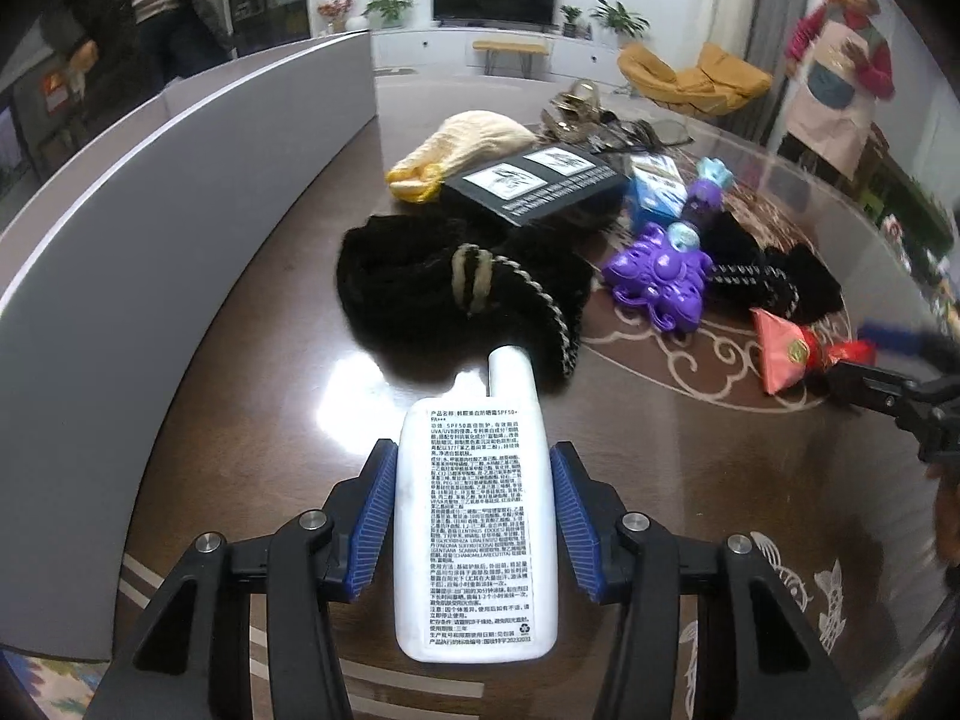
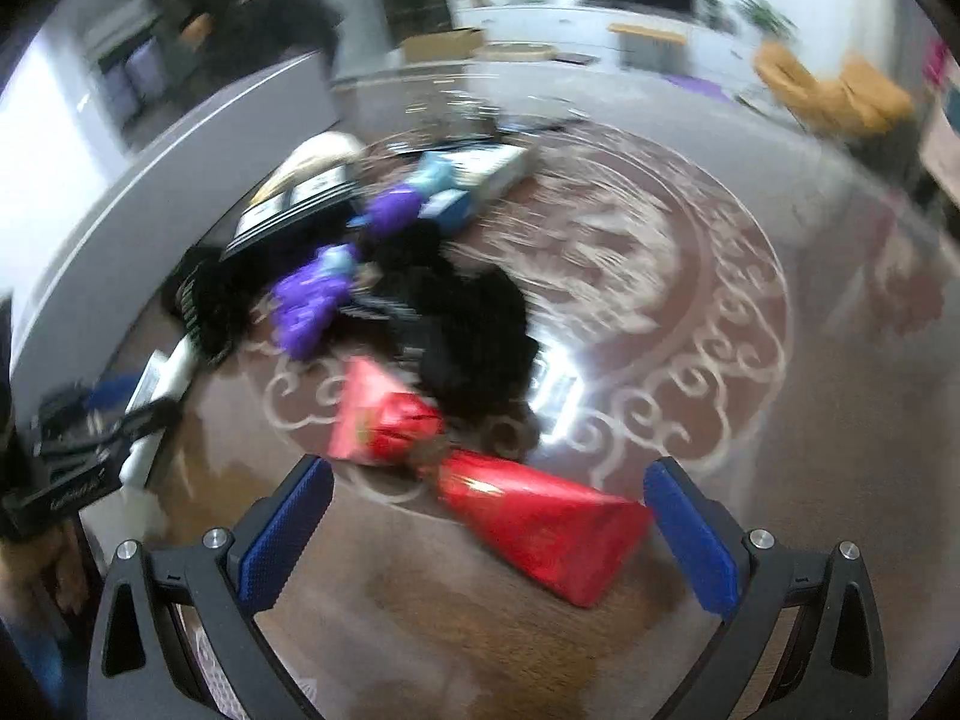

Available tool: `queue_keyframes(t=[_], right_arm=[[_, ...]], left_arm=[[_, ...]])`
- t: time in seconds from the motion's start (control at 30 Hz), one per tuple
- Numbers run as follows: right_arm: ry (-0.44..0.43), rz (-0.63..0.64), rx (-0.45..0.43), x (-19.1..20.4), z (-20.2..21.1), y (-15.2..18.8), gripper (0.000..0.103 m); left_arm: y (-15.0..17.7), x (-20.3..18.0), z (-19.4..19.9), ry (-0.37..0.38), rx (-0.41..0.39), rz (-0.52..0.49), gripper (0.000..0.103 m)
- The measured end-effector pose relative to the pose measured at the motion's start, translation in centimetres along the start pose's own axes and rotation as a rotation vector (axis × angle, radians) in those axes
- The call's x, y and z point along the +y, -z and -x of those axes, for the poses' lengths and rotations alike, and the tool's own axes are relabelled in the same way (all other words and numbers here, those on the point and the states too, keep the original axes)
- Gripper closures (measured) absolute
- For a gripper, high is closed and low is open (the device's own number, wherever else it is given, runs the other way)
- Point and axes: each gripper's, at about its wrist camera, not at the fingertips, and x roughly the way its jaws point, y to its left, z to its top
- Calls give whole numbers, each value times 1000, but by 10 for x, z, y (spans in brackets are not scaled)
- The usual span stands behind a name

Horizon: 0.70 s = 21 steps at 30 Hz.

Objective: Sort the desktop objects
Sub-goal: 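Grasp the white lotion bottle with the left tool while the right tool grasps the red candy bag, then carry both items into the cardboard box and open both tools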

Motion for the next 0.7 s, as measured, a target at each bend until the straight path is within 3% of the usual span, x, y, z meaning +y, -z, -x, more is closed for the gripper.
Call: queue_keyframes(t=[0.13, 0.23, 0.33, 0.37, 0.4, 0.6, 0.7], right_arm=[[50, 299, 46, 35, -9, -9, 4], [37, 403, 147, 40, -24, -11, 24], [-65, 417, 192, 46, -26, -11, 53], [-91, 407, 202, 47, -26, -11, 76], [-79, 395, 204, 49, -24, -12, 83], [-133, 233, 119, 44, 19, -4, 83], [-164, 195, 55, 55, 40, -21, 83]], left_arm=[[-2, -6, -2, 37, 0, -21, 52], [-4, -8, -4, 51, -2, -21, 52], [-3, -6, -3, 85, -5, -6, 52], [-3, -5, -2, 104, -9, 2, 52], [-4, -4, 0, 116, -18, 8, 52], [3, 20, 41, 215, -135, 105, 52], [6, 39, 75, 239, -192, 154, 52]])
